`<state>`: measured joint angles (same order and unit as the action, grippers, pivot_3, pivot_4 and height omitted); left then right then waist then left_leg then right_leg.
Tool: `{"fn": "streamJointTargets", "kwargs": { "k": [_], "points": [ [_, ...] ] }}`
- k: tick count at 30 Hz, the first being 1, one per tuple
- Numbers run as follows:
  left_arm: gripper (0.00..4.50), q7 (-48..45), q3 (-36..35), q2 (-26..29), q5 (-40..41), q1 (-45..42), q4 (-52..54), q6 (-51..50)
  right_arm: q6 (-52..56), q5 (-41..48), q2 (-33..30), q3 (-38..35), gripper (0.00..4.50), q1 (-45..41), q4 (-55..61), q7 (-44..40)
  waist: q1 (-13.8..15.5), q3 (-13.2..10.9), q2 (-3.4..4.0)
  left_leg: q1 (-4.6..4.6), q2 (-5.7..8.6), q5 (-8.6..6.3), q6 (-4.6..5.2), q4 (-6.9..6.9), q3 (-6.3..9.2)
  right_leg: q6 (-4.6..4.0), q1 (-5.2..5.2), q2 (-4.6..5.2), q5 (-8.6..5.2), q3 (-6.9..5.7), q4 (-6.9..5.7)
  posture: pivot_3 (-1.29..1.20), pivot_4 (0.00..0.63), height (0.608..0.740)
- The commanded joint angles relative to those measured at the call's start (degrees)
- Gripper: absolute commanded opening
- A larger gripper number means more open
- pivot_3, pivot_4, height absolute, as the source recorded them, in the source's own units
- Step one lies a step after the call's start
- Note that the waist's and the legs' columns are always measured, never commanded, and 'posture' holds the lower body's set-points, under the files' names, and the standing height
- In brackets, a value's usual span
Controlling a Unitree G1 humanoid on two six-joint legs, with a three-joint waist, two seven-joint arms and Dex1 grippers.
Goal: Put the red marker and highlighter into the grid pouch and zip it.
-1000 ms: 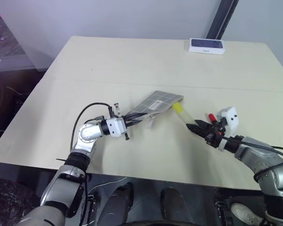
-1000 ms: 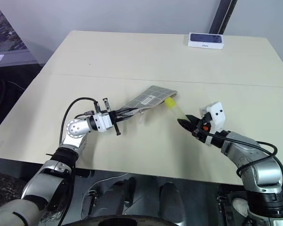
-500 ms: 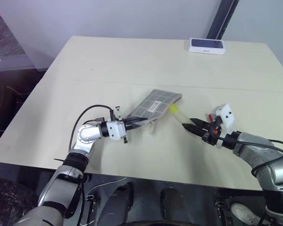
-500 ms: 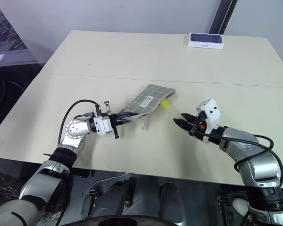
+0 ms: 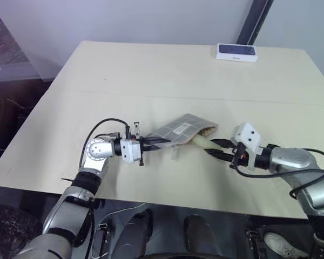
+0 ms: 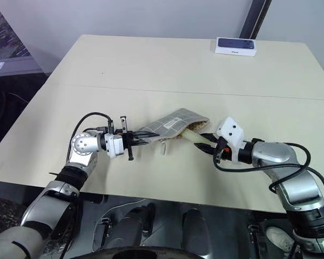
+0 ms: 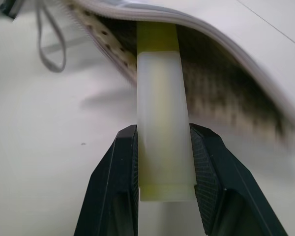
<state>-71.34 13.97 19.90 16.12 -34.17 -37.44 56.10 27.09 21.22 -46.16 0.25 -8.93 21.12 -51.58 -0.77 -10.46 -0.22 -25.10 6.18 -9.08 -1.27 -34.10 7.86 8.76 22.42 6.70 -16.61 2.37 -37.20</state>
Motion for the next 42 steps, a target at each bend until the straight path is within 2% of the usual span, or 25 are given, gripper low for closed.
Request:
{"fn": "streamJointTargets", "kwargs": {
  "k": [1,6,16,27,29,30,34,35,38,42],
  "points": [
    [0.00,-2.2,-0.1,-0.7,3.2,-0.4,2.5,-1.8,-1.6,-0.9,-0.1,1.8,0.90,-2.6,2.6,-1.4,0.0,0.0,0.00,0.00,0.00,0.00,0.00,0.00,0.00,0.00,0.00,0.00,0.00,0.00,0.00,0.00,0.150,0.740],
    [0.00,-5.2,-0.8,-1.2,5.9,-0.4,4.1,-6.3,-3.3,-3.5,-0.8,4.9,0.90,-3.5,2.7,-3.2,0.1,0.0,0.00,-0.01,0.00,0.00,0.00,-0.01,0.00,0.00,0.02,0.00,0.00,0.00,0.00,0.00,0.150,0.740],
    [0.00,-7.5,-2.5,-2.4,7.7,0.4,6.8,-9.2,-7.3,-6.1,3.5,8.2,0.90,-5.8,2.8,-3.1,0.1,0.0,0.00,-0.02,0.00,0.00,0.00,-0.01,0.01,0.00,0.02,0.00,0.00,0.00,0.00,0.00,0.150,0.740],
    [0.00,-7.7,-5.3,-2.4,7.1,-0.3,4.5,-9.7,-5.7,-5.7,3.3,7.0,0.90,-4.9,1.3,-3.3,0.1,0.0,0.00,-0.01,0.00,0.00,0.00,-0.01,0.01,0.00,0.02,0.00,0.00,0.00,0.00,0.00,0.150,0.740],
    [0.00,-7.8,-5.5,-2.5,6.9,-0.3,4.4,-9.6,-4.3,-3.7,3.8,6.0,1.92,-5.3,1.3,-3.3,0.1,0.0,-0.01,-0.01,0.00,0.00,0.00,-0.01,0.01,0.00,0.02,0.00,0.00,0.00,0.00,0.00,0.150,0.740],
    [0.00,-7.9,-5.5,-2.5,6.8,-0.4,4.3,-9.5,-4.4,-3.7,3.8,5.8,2.20,-5.4,1.3,-3.2,0.1,0.0,-0.01,-0.01,0.00,0.00,0.00,-0.01,0.01,0.00,0.02,0.00,0.00,0.00,0.00,0.00,0.150,0.740],
    [0.00,-7.9,-5.8,-2.8,6.4,-0.3,4.2,-9.3,-6.1,-5.5,2.9,5.0,4.16,-5.0,1.4,-2.2,0.1,0.0,-0.01,-0.01,0.00,0.00,0.00,-0.01,0.02,0.00,0.02,0.00,0.00,0.00,0.00,0.00,0.150,0.740],
    [0.00,-7.9,-5.8,-2.7,6.3,-0.3,4.2,-9.3,-5.6,-4.9,2.3,4.1,4.43,-4.4,2.0,-2.5,0.1,0.0,-0.01,-0.01,0.00,0.00,0.00,-0.01,0.01,0.00,0.02,0.00,0.00,0.00,0.00,0.00,0.150,0.740],
    [0.00,-7.2,-6.3,-2.2,5.7,-0.2,3.6,-9.0,0.4,3.0,1.7,-4.4,4.43,-1.3,5.5,-1.7,0.2,0.0,-0.01,-0.02,0.00,0.00,0.00,-0.01,0.02,0.00,0.02,0.00,0.00,0.00,0.00,0.00,0.150,0.740],
    [0.00,-6.5,-6.9,-1.6,5.2,-0.1,2.8,-8.6,4.7,8.9,0.5,-13.3,4.43,4.8,9.8,-1.1,0.3,0.0,-0.02,-0.03,0.00,0.00,0.00,-0.01,0.02,0.00,0.02,0.01,0.00,0.00,0.01,0.00,0.150,0.740]
  ]
}}
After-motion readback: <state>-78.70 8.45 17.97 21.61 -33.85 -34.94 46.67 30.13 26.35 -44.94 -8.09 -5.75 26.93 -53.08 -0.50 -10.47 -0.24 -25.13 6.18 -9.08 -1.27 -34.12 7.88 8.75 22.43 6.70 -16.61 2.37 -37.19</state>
